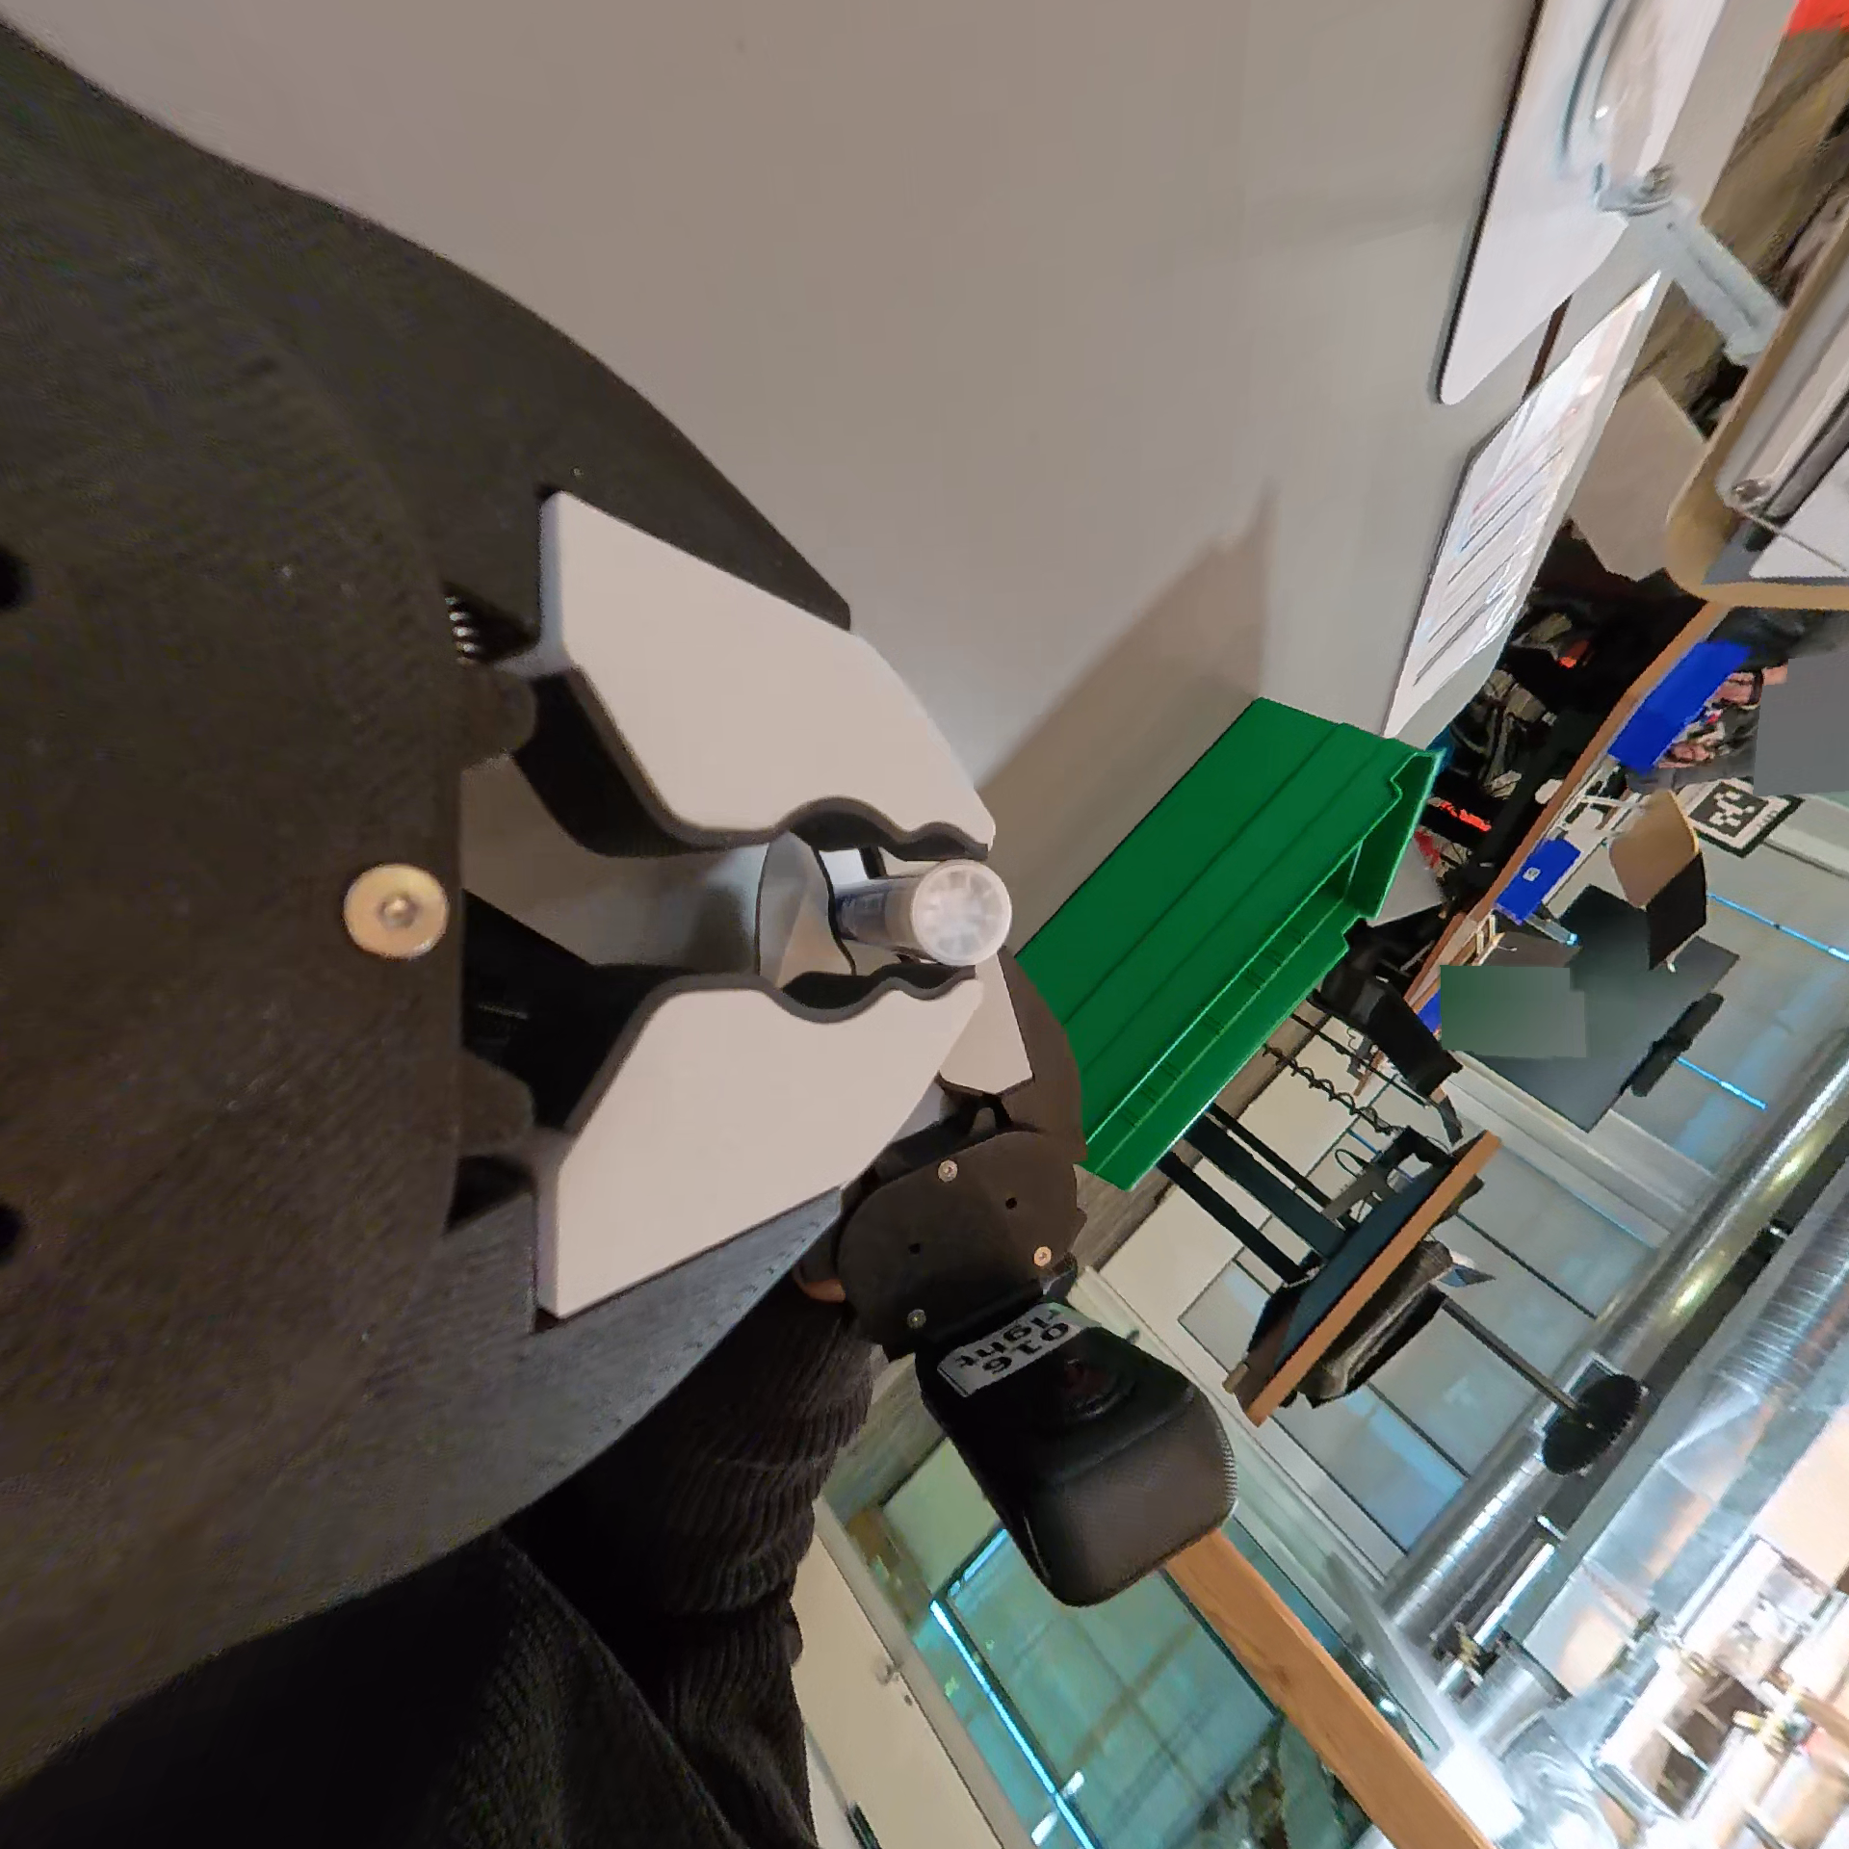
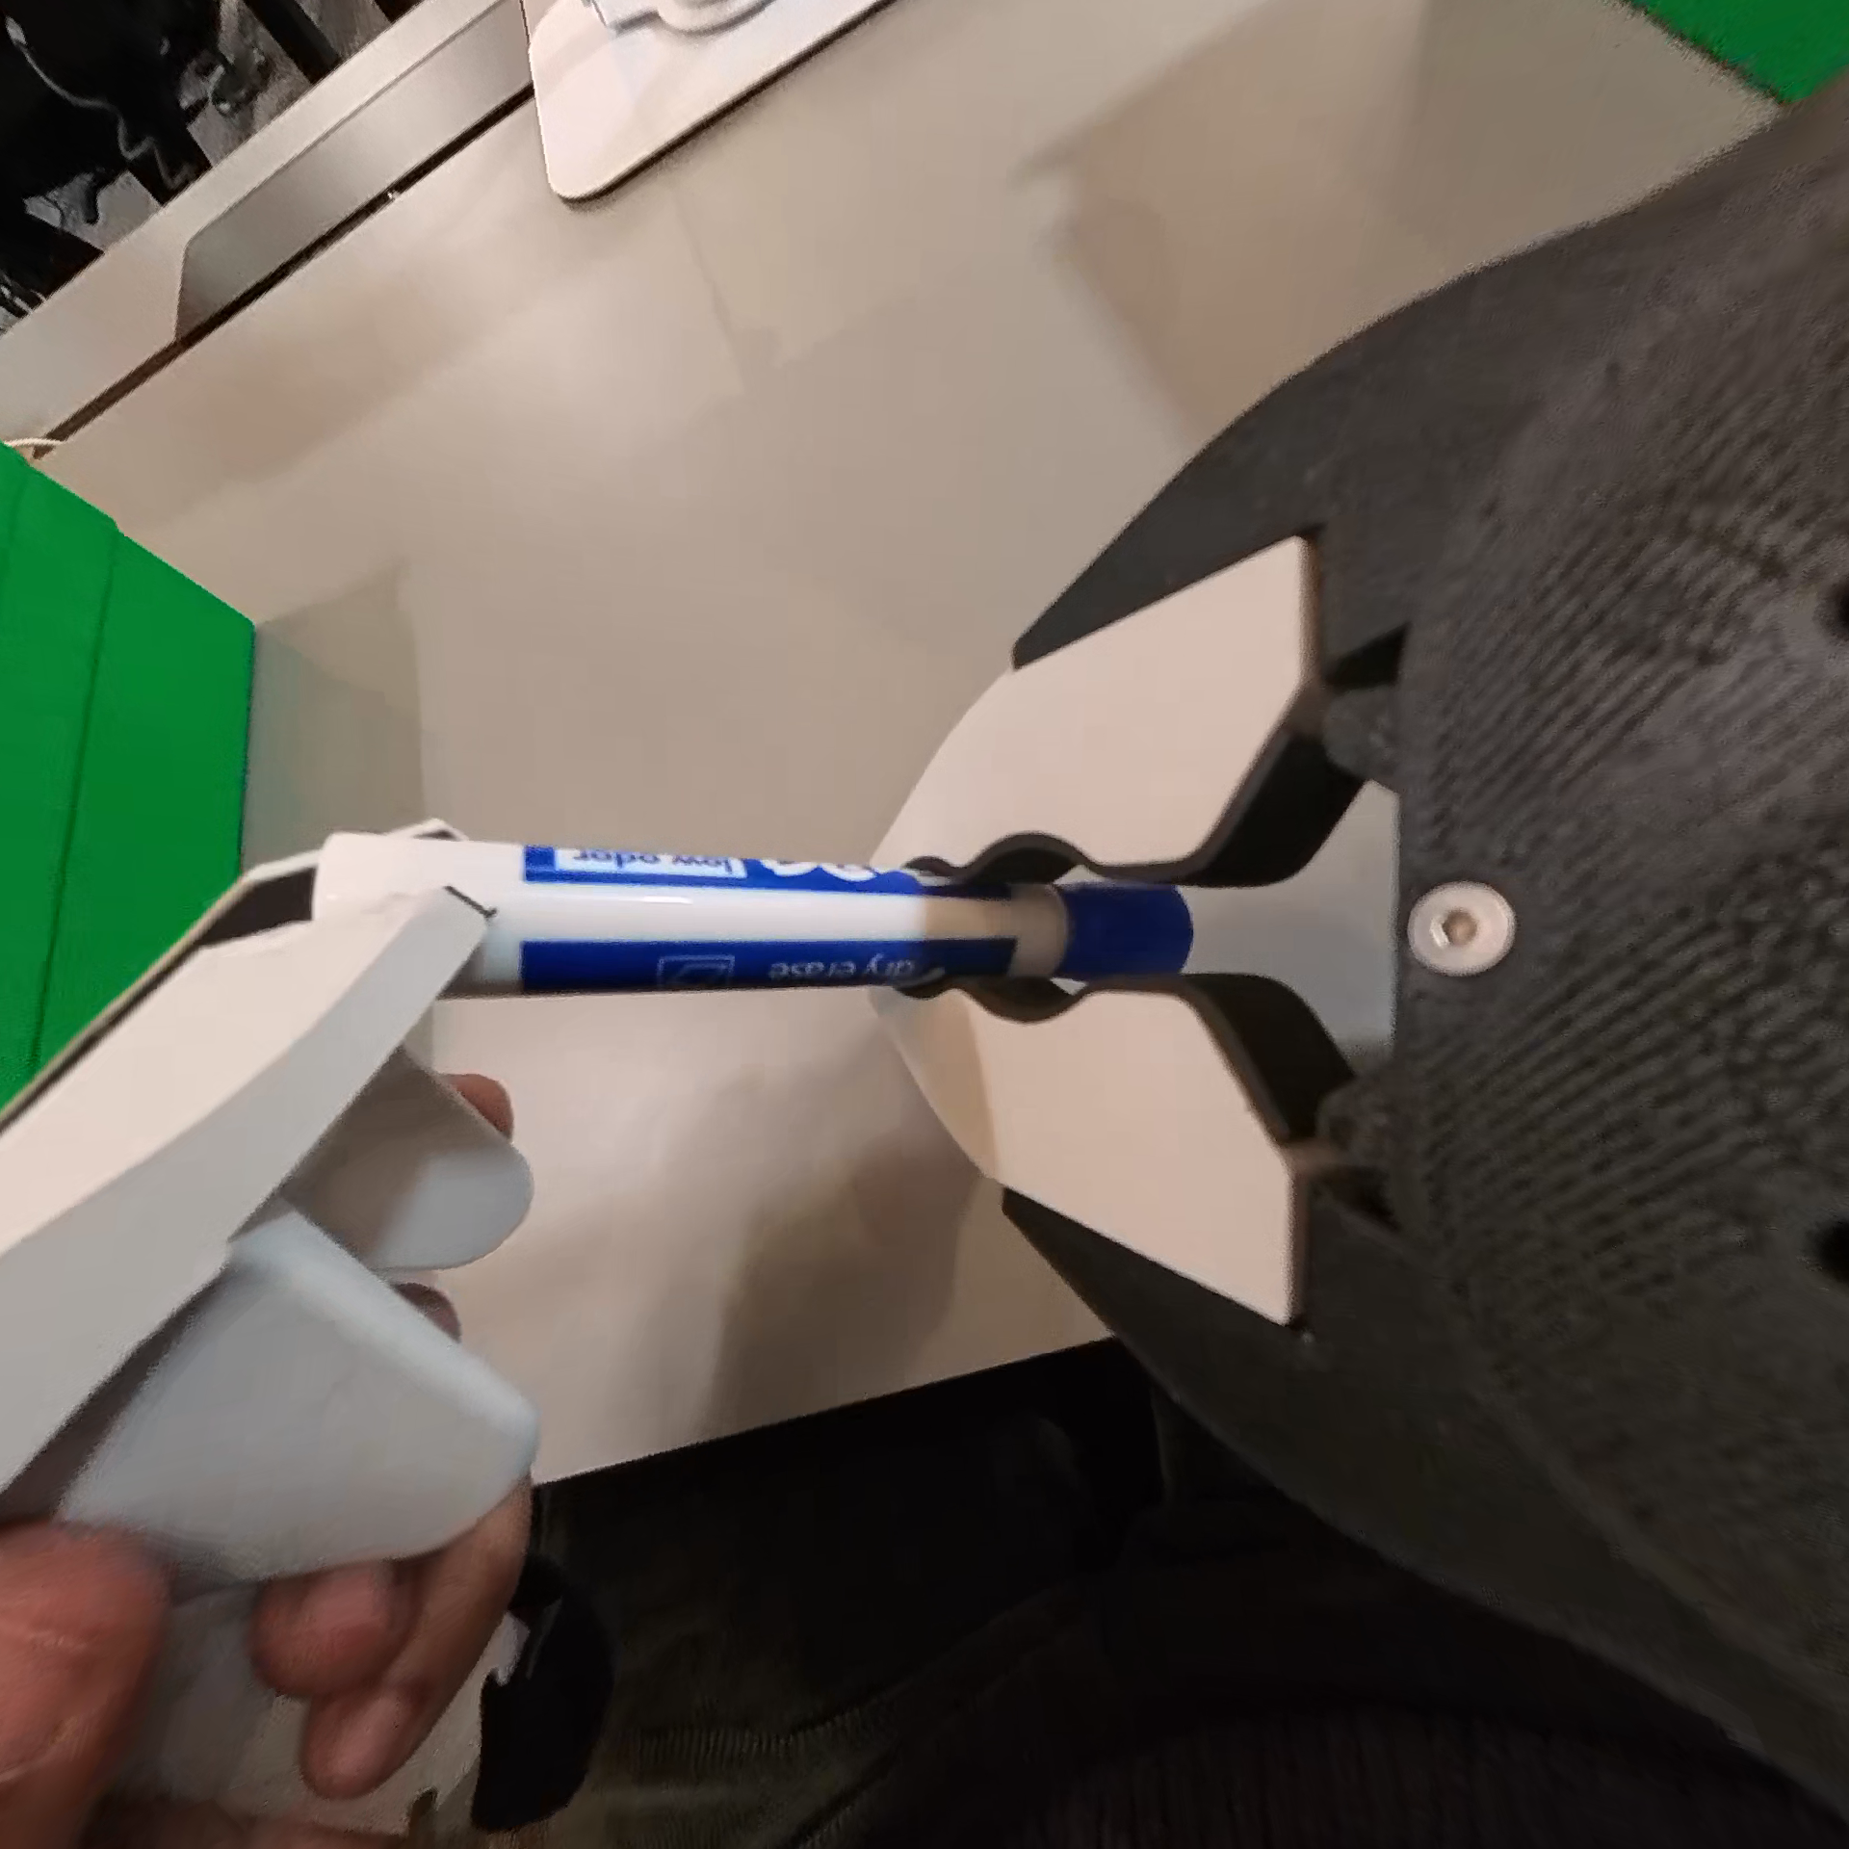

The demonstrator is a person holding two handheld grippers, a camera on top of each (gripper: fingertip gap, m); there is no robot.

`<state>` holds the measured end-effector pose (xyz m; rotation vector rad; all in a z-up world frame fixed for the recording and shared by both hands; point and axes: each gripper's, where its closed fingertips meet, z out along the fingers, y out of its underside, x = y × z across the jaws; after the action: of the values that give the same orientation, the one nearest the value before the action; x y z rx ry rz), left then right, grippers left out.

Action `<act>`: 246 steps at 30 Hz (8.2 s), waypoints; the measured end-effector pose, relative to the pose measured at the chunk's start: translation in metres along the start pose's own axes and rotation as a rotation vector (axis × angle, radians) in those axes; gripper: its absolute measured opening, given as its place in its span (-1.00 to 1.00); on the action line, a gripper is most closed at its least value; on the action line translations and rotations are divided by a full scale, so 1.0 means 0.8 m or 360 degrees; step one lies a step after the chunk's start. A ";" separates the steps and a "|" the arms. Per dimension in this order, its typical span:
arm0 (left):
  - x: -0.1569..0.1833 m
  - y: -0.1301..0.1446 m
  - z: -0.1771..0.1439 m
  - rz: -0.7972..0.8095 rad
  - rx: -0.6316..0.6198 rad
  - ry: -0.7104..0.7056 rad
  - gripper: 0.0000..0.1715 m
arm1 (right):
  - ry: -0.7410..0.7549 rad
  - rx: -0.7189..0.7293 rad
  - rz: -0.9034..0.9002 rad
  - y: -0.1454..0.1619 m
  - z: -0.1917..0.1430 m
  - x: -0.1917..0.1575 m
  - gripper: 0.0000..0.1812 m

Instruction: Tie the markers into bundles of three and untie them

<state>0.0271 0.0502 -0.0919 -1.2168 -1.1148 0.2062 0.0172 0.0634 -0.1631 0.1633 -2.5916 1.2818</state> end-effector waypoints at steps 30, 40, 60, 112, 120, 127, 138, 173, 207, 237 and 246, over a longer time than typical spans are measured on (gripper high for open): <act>-0.018 0.027 0.019 -0.0017 -0.0197 -0.0144 -0.38 | -0.0420 -0.0605 0.0322 0.060 -0.047 -0.021 -0.85; -0.030 -0.045 -0.013 0.0232 0.0198 -0.0282 -0.39 | 0.0100 -0.0070 0.0384 0.021 -0.058 0.054 -0.85; -0.243 -0.069 -0.303 0.0328 -0.0413 -0.1654 -0.54 | -0.0101 -0.0120 0.0407 0.030 -0.026 0.025 -0.85; -0.292 -0.074 -0.262 0.0117 -0.1044 -0.1289 -0.81 | -0.0111 -0.0175 0.0357 0.038 -0.016 0.017 -0.85; -0.286 -0.041 -0.331 0.0064 -0.1350 -0.1312 -0.83 | -0.0125 -0.0179 0.0362 0.040 -0.015 0.016 -0.85; -0.289 -0.030 -0.334 0.0207 -0.1485 -0.1321 -0.73 | -0.0123 -0.0181 0.0348 0.039 -0.016 0.015 -0.85; -0.281 -0.025 -0.321 0.0342 -0.1556 -0.1249 -0.62 | -0.0134 -0.0184 0.0335 0.039 -0.015 0.012 -0.85; -0.126 -0.197 -0.223 0.0604 -0.0478 -0.0884 -0.78 | -0.0131 -0.0206 0.0324 0.043 -0.016 0.015 -0.85; 0.082 0.097 0.037 0.0398 -0.1071 0.0855 -0.80 | -0.0653 -0.1097 0.0164 0.157 -0.146 -0.068 -0.84; 0.087 0.107 0.031 0.0455 -0.0985 0.0741 -0.80 | -0.0670 -0.0983 0.0077 0.113 -0.132 -0.065 -0.84; 0.072 0.112 0.036 0.0470 -0.0966 0.0650 -0.52 | -0.0638 -0.0960 0.0097 0.117 -0.131 -0.055 -0.84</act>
<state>0.0705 0.1421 -0.1347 -1.8669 -0.6459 -0.1716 0.0581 0.2031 -0.1852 0.2468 -3.2116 0.4609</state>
